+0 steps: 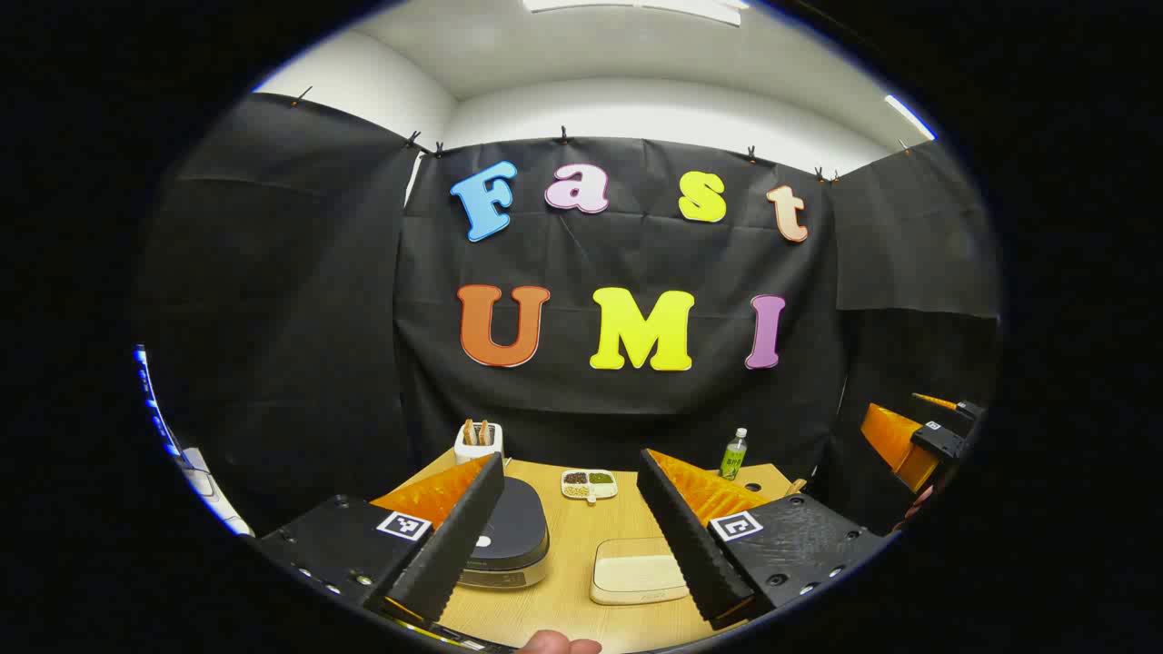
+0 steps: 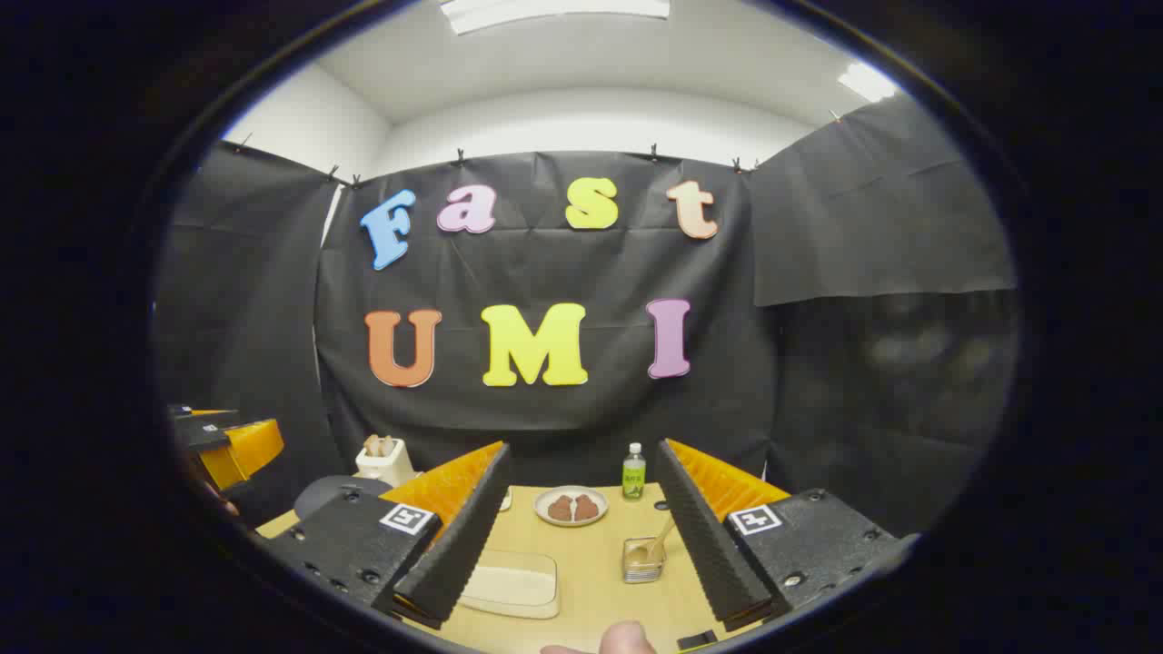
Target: Close the left gripper, press the button to open the rice cooker; take a wooden spoon from the chopstick holder with the right hand, scoop a spoonful of rice and pour it into the rice cooker, then put the wooden spoon back into the chopstick holder.
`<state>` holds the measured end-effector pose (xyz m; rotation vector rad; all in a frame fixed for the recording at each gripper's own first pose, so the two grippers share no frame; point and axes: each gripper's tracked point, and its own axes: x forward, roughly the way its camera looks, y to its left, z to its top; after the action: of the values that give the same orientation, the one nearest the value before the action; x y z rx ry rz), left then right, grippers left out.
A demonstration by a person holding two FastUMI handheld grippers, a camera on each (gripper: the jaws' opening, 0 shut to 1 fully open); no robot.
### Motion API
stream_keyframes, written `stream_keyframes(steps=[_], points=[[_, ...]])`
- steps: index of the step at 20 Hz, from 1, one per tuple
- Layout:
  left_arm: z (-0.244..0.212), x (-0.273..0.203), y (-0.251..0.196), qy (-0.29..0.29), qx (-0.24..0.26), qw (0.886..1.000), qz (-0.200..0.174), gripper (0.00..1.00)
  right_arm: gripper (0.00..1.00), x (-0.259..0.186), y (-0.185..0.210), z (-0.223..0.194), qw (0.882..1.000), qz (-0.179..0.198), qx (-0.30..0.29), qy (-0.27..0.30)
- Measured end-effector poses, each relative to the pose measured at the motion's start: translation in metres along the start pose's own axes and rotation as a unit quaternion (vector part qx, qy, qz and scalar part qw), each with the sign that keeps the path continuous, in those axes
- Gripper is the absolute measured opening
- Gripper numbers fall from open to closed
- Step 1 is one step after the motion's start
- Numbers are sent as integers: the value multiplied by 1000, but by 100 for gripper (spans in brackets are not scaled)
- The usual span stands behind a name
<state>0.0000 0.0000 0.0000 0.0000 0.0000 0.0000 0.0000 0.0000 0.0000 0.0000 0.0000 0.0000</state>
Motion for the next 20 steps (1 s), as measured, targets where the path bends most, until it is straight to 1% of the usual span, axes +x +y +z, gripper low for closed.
stream_keyframes(steps=[6,11,20], points=[[1,-1,-2,-4,6,1000,-13,96,100,1,-3,3,1000,-10,0,4],[2,2,-2,-9,2,1000,-7,96,100,3,-6,4,1000,-14,0,4],[2,6,0,-6,0,1000,1,96,100,11,2,3,1000,-9,5,8]])
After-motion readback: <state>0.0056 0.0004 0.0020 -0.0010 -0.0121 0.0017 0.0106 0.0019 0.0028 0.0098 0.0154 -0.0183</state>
